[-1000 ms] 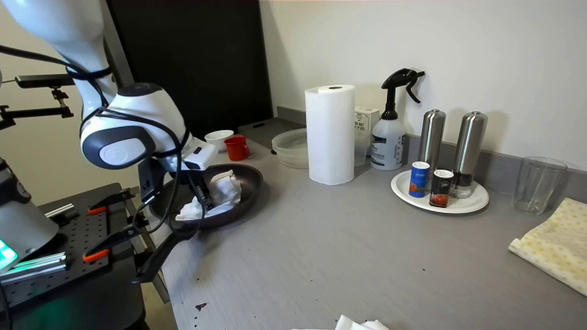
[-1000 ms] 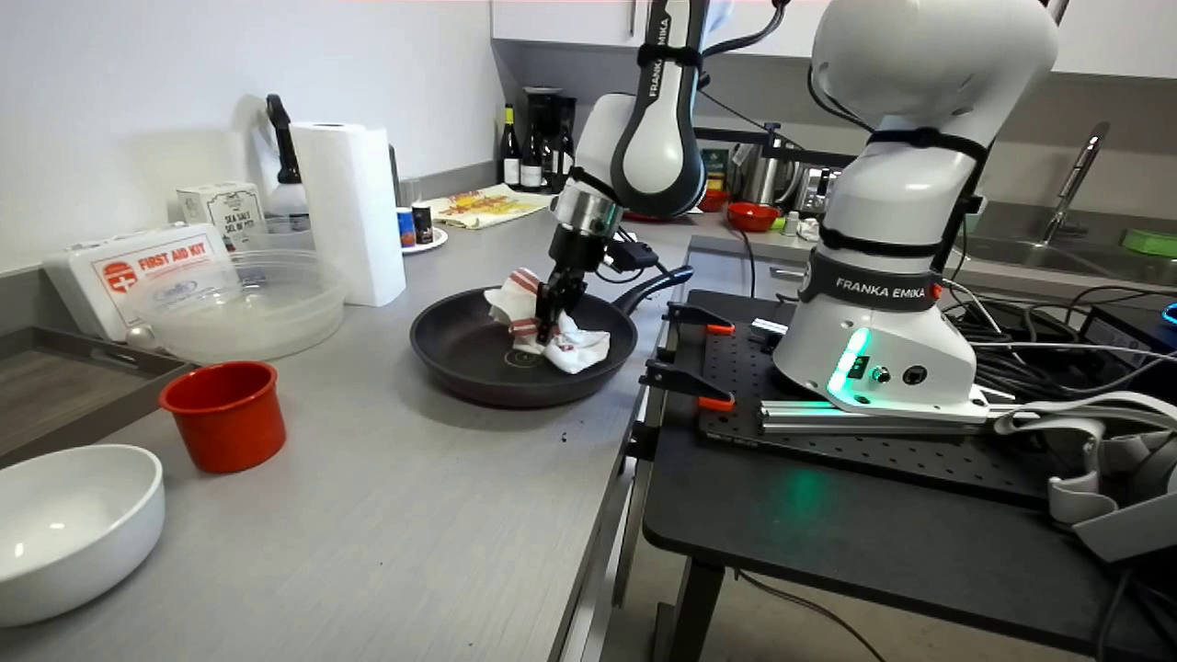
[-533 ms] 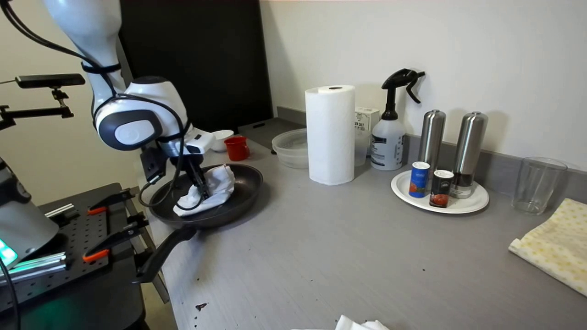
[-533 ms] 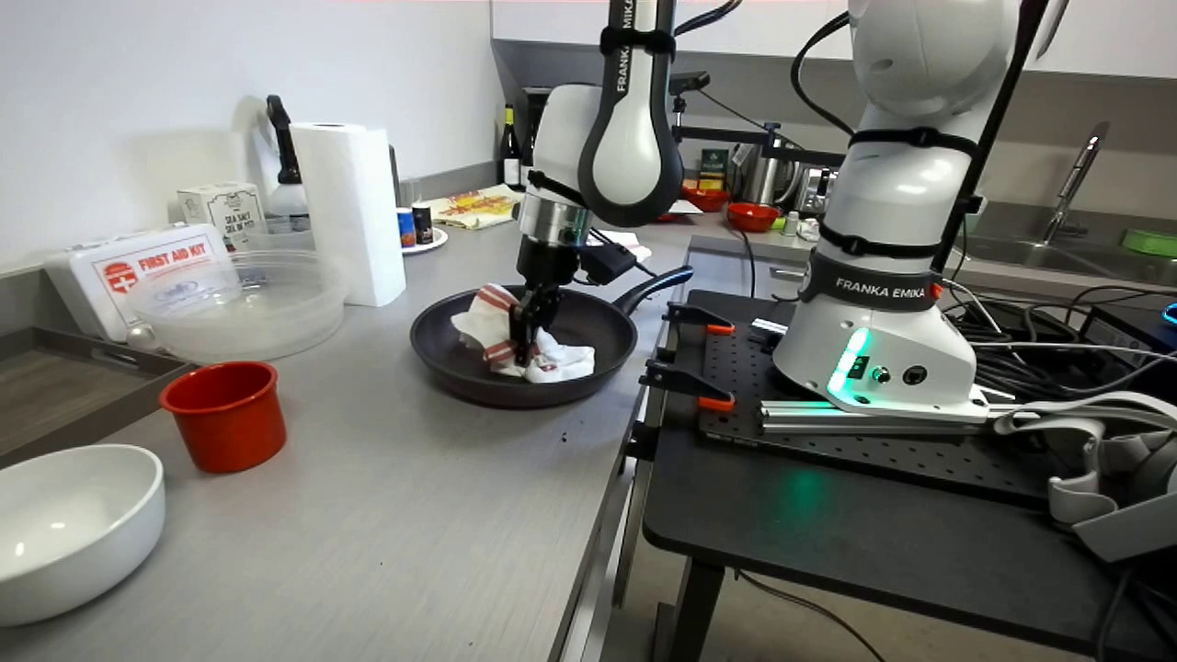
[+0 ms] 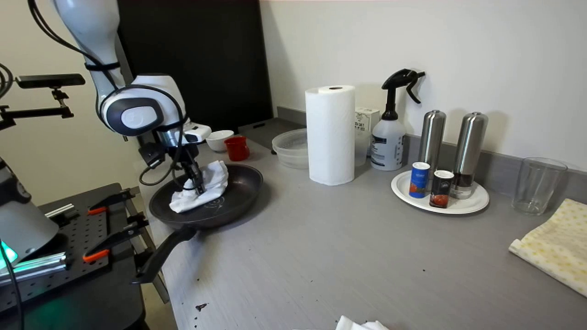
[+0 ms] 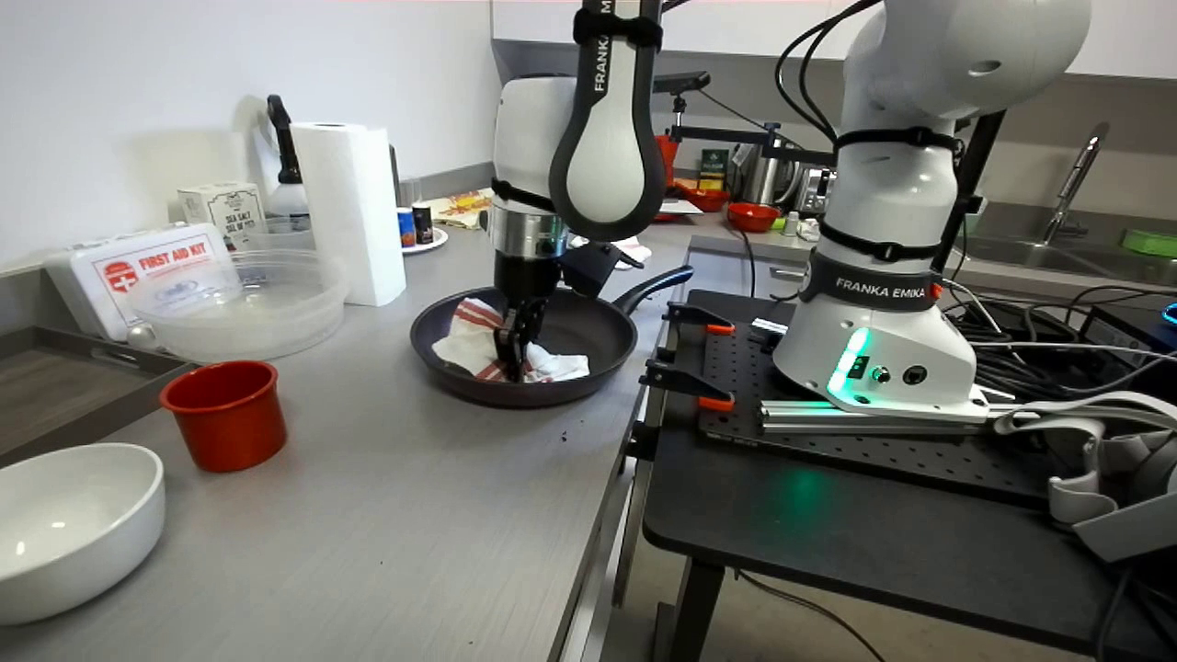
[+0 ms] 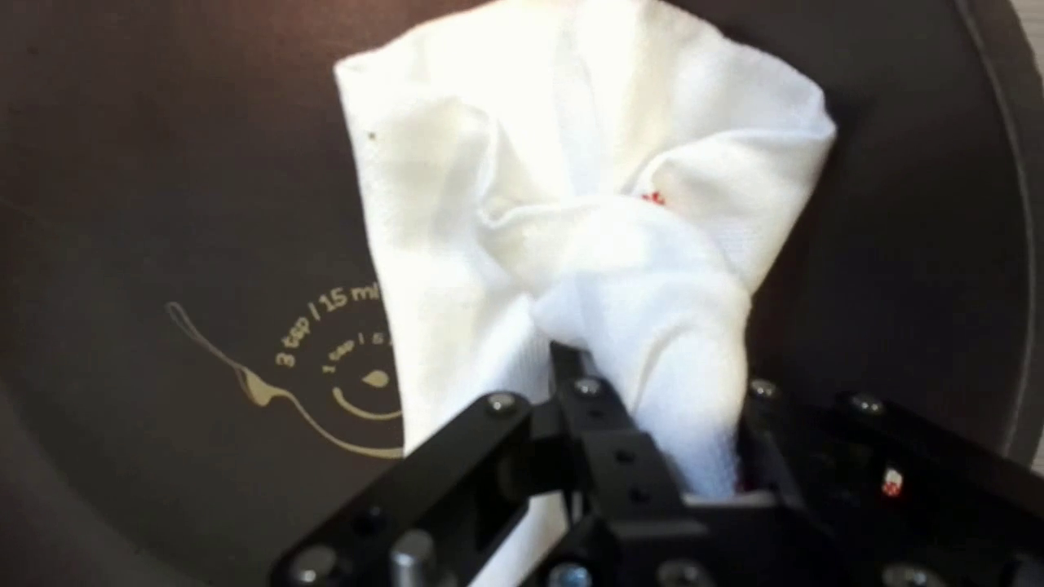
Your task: Wipe the pan using the towel
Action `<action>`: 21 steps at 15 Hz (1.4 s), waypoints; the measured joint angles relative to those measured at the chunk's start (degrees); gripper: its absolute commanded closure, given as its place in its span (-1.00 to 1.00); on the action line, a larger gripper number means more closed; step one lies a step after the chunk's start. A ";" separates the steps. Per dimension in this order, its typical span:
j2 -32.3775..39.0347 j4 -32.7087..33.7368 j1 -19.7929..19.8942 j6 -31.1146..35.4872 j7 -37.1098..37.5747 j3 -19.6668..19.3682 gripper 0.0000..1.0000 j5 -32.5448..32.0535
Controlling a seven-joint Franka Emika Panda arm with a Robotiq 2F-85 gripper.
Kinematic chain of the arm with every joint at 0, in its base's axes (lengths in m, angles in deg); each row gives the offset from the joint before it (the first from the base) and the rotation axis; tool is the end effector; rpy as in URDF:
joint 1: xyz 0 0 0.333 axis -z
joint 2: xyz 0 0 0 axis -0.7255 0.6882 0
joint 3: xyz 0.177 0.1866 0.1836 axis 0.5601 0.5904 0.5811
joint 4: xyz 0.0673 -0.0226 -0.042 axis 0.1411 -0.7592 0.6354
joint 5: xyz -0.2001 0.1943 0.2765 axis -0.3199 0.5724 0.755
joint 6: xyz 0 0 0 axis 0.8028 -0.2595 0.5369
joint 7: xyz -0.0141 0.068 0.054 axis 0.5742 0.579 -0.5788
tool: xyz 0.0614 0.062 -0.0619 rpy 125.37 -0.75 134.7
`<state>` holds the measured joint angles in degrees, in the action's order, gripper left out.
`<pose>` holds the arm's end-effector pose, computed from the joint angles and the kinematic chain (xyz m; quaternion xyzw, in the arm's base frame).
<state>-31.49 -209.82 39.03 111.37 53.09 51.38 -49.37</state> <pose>0.3790 0.0502 0.1096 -0.9988 -0.0206 -0.0438 0.0051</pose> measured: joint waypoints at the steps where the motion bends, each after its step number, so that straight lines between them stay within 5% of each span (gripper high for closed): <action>1: -0.01 0.43 -3.04 -0.91 0.03 -2.05 0.88 0.52; 6: -0.06 2.05 -8.06 -4.15 0.76 -7.24 0.88 0.79; 16: -2.18 2.46 0.84 -4.80 1.74 -9.47 0.88 1.45; 21: -2.42 2.47 -0.16 -4.80 5.93 -13.05 0.88 3.38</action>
<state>-33.91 -207.35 38.88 106.58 59.02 38.33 -45.99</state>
